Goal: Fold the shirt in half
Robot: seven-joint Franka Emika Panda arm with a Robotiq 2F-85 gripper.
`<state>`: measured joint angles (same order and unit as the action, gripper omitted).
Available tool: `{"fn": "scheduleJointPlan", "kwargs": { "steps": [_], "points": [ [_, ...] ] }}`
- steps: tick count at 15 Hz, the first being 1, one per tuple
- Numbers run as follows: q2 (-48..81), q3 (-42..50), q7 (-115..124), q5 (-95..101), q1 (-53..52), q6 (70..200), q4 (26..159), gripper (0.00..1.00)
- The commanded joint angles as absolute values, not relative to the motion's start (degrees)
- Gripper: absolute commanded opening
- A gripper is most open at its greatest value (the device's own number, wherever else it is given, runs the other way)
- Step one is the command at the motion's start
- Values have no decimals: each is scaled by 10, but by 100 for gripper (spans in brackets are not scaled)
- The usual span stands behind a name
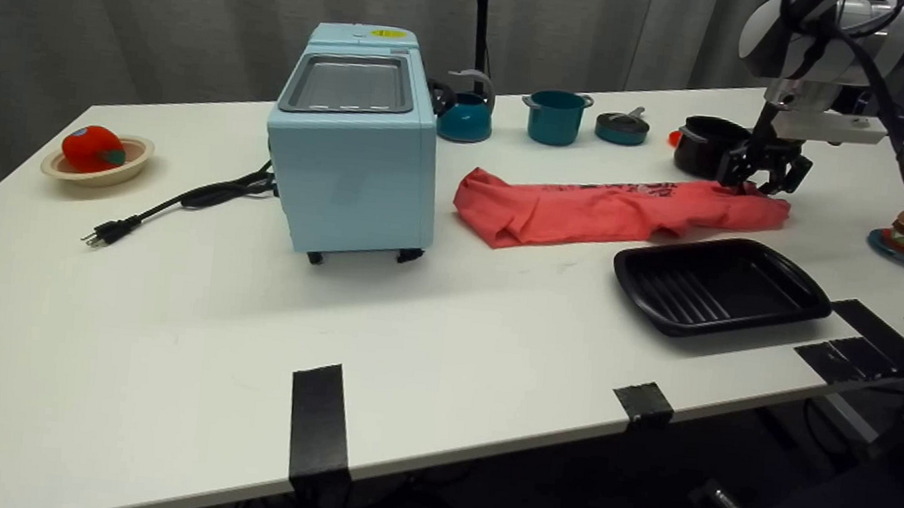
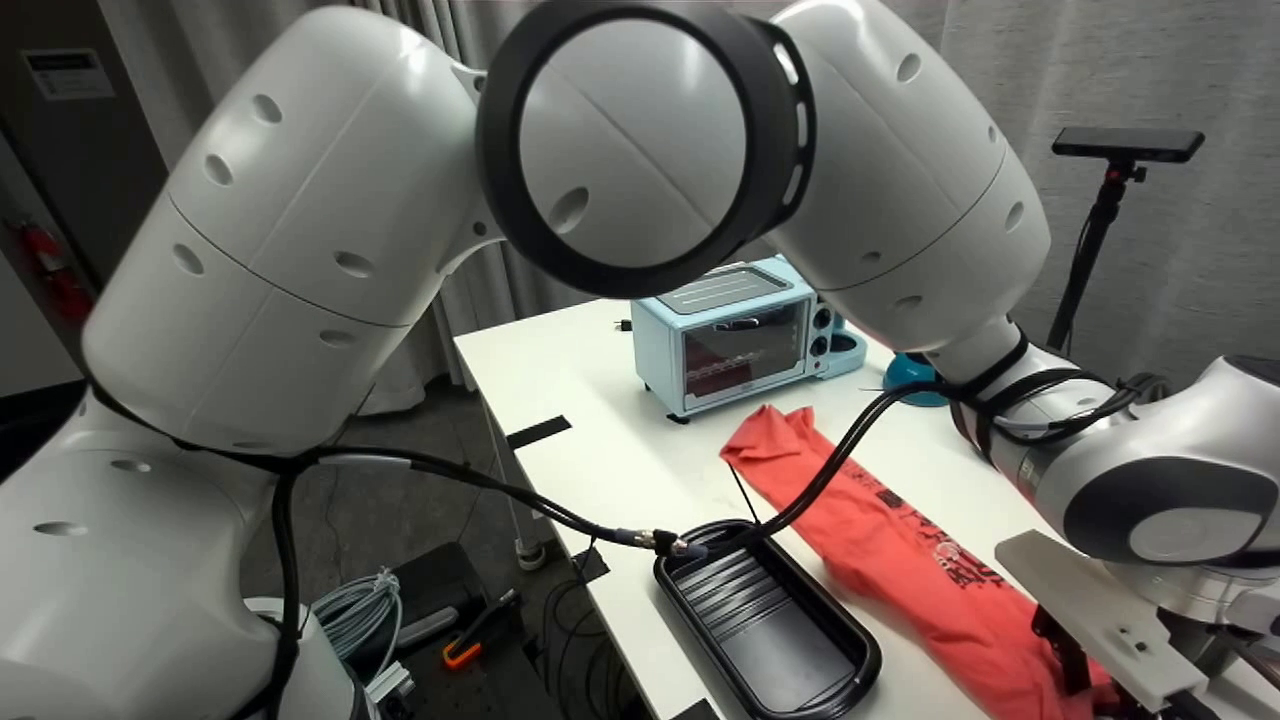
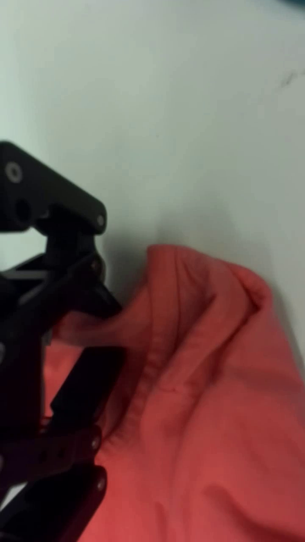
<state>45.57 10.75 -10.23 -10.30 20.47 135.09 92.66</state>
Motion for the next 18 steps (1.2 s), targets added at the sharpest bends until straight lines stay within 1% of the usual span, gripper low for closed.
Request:
{"fn": "scheduleJointPlan", "kwargs": {
  "steps": [1,2,3,4,12,18],
  "points": [
    [451,90,-97,-98,217,1337,923,0],
    [444,91,-98,-96,218,1335,927,0],
    [436,96,-98,-91,217,1331,932,2],
    [429,100,-99,-87,217,1329,937,0],
    [334,128,-108,-42,224,1280,962,0],
    [266,108,-116,-49,212,1258,992,0]
  ]
}}
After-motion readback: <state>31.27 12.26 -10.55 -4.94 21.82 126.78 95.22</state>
